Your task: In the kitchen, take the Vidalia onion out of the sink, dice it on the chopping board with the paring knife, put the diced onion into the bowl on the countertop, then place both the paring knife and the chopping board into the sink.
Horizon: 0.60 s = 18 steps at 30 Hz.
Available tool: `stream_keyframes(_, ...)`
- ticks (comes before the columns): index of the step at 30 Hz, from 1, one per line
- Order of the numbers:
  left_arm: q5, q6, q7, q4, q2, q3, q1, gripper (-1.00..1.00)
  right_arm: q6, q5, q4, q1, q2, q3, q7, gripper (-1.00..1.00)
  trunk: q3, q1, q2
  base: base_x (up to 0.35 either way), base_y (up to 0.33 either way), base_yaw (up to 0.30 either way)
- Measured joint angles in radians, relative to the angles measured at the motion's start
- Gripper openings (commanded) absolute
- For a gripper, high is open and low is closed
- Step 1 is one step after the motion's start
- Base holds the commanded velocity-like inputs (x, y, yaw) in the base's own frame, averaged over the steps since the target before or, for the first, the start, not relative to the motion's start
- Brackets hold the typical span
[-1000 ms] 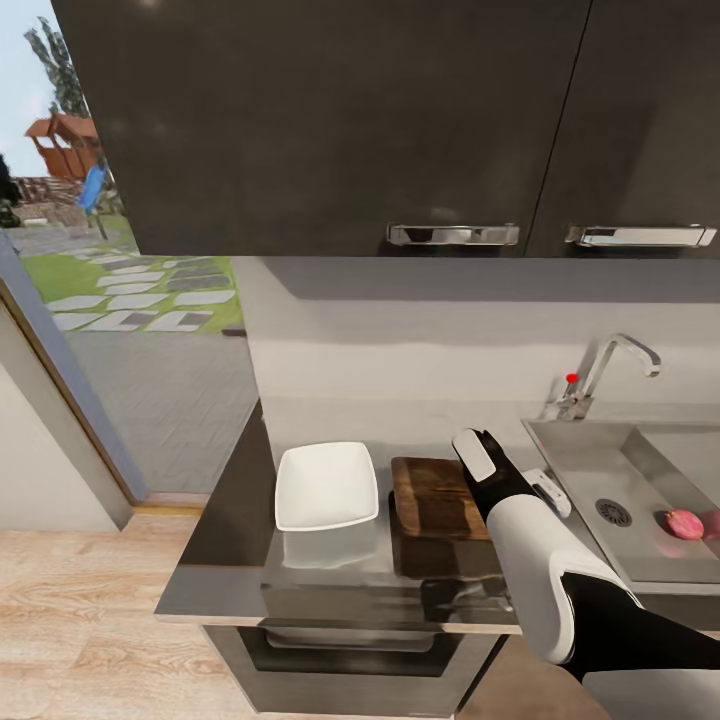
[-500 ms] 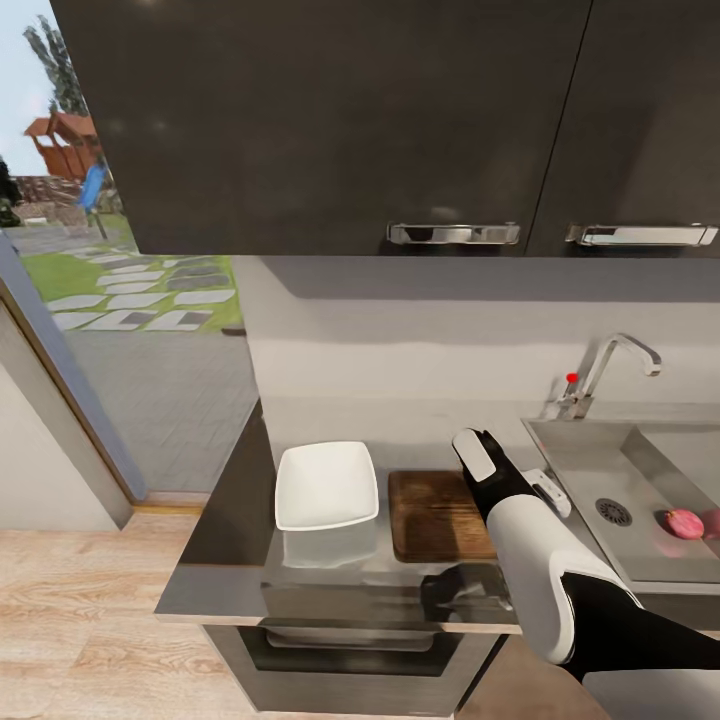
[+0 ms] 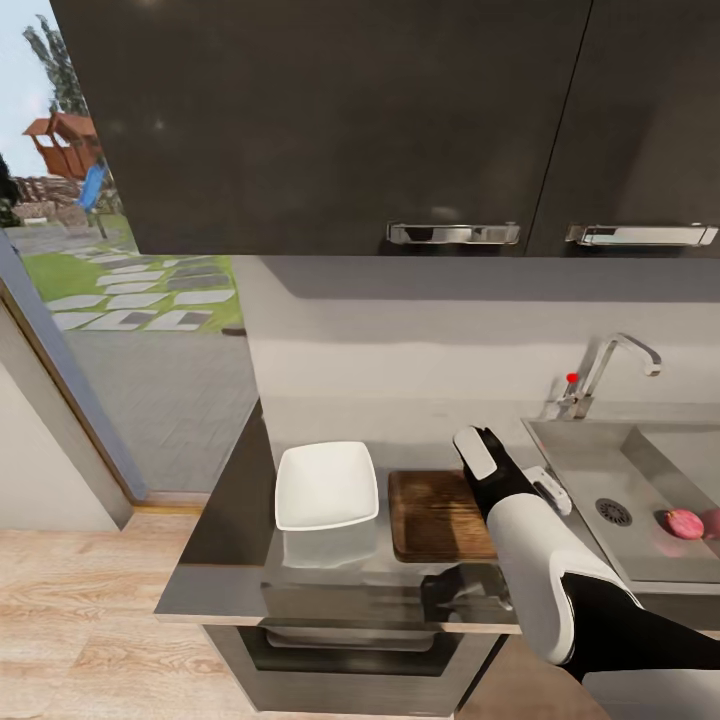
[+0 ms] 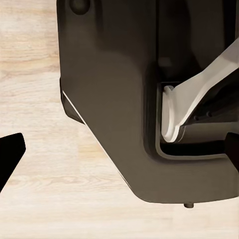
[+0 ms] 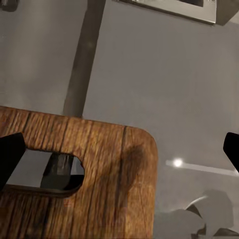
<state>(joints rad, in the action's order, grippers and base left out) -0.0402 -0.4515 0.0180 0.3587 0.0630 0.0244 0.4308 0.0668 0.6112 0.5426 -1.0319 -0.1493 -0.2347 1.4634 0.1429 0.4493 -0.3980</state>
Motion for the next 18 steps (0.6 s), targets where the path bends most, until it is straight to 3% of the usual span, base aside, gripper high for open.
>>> stream_keyframes(3,0.000,0.000,0.000,0.000,0.000,0.000,0.000,1.00,0.004,0.000,0.034,0.000,0.000,0.000,0.001,1.00,0.000,0.000,0.000,0.000,0.000,0.000)
stream_keyframes(7,0.000,0.000,0.000,0.000,0.000,0.000,0.000,1.00,0.052,0.001,0.154,0.000,0.000,0.020,0.001,1.00,0.000,0.000,0.000,0.000,0.000,0.000)
stream_keyframes(8,0.000,0.000,0.000,0.000,0.000,-0.001,0.000,1.00,0.171,0.000,0.273,0.000,-0.001,0.040,-0.002,1.00,0.000,0.000,0.000,0.000,0.000,0.000)
stream_keyframes(9,0.000,0.000,0.000,0.000,0.000,-0.001,0.000,1.00,0.227,0.000,0.339,0.000,-0.001,0.044,-0.005,1.00,0.000,0.000,-0.001,0.000,0.000,0.000)
stream_keyframes(12,0.000,0.000,0.000,0.001,0.001,-0.001,0.000,1.00,0.322,0.001,0.417,0.000,-0.002,0.048,-0.028,1.00,0.000,0.000,0.000,0.000,0.000,0.000)
stream_keyframes(15,0.000,0.000,0.000,0.001,0.001,-0.001,0.000,1.00,0.389,0.001,0.462,0.001,0.000,0.050,-0.093,1.00,0.000,0.000,0.000,-0.002,0.000,0.000)
stream_keyframes(18,0.000,-0.001,0.000,0.002,0.002,-0.001,0.000,1.00,0.453,0.000,0.491,0.004,0.003,0.051,-0.223,1.00,0.000,0.000,0.000,-0.061,0.000,0.000)
